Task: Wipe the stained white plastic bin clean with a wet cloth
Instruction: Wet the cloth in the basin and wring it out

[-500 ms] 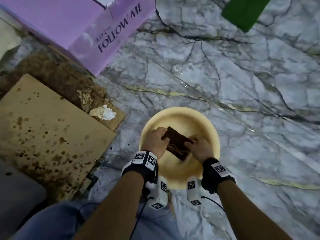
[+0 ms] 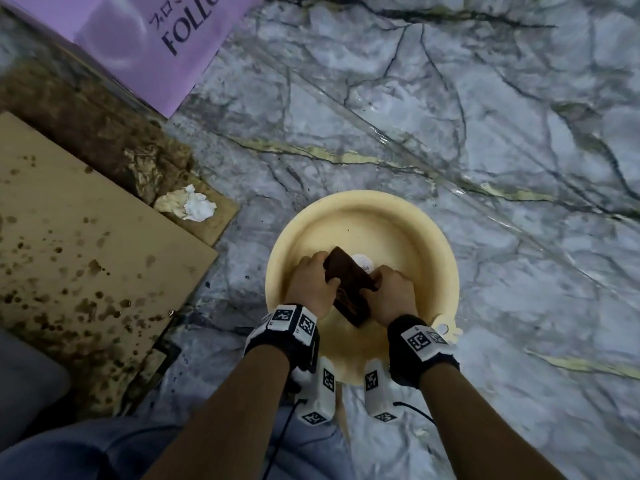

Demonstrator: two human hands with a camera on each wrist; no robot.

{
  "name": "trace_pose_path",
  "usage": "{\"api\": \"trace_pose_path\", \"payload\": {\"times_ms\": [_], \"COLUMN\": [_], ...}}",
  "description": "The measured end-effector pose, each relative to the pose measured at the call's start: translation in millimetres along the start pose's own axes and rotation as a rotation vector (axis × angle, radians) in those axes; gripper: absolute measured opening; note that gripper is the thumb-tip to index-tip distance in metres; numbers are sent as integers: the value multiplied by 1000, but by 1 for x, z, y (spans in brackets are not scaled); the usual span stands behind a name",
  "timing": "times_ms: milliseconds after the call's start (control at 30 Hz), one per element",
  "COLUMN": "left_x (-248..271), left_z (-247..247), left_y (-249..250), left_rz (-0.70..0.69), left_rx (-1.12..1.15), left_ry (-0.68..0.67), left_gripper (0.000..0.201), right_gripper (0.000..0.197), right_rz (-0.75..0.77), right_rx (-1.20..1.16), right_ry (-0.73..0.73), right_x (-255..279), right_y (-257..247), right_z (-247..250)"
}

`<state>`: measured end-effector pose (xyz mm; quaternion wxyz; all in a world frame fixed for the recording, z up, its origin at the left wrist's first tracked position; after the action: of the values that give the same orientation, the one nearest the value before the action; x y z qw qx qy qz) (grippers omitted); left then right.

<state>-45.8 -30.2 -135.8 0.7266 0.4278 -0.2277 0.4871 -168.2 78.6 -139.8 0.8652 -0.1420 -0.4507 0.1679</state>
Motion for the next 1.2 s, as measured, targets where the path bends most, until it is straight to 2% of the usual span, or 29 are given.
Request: {"api": "trace_pose_path", "payload": {"times_ms": [100,300,467,633,733,800,1000,1100,1200], "left_x": [-1,7,28,66,103,132,240,301,363], "left_z": [-5,5,34,93,139,176,280,322,354], "left_y": [-4,-2,18,38,45,46,18,-15,-52], "left_rz": [15,-1,-58,-135,-185,-218,-312,-385,-448], "left_rx": [2,94,180,305,418,475,718,825,831], "left_ry": [4,41,27,82,144,221,464,599,718], "left_gripper": [45,20,24,35,52,52,16,15,8], "right_gripper": [16,15,12,12,14,18,26,33,32], "right_rz": [11,69,124,228,322,402,679,787,873], "right_rx": [-13,-115,-206,-321,-394,-428,-448,-415,-380], "right_ry": [-32,-100,-135,-95,-60,-48,-75,-128,-247], "right_x": [3,17,36,68,98,124,226,284,344], "right_y": [4,-4,-30,-81,-121,-153,-258,-306,-351], "right_z": [-7,0,29,72,97,110,122,109,79]}}
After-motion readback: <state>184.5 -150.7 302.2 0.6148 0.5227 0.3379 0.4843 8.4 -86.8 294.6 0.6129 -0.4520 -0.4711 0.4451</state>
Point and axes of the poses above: each hand's wrist, its own x-axis away from the middle knuckle, its own z-axis out of the back of the hand, y = z × x, the point moved 10 cm from there along -x, towards the middle knuckle, and after that the axes turned 8 degrees about -x, right-handed, at the moved point
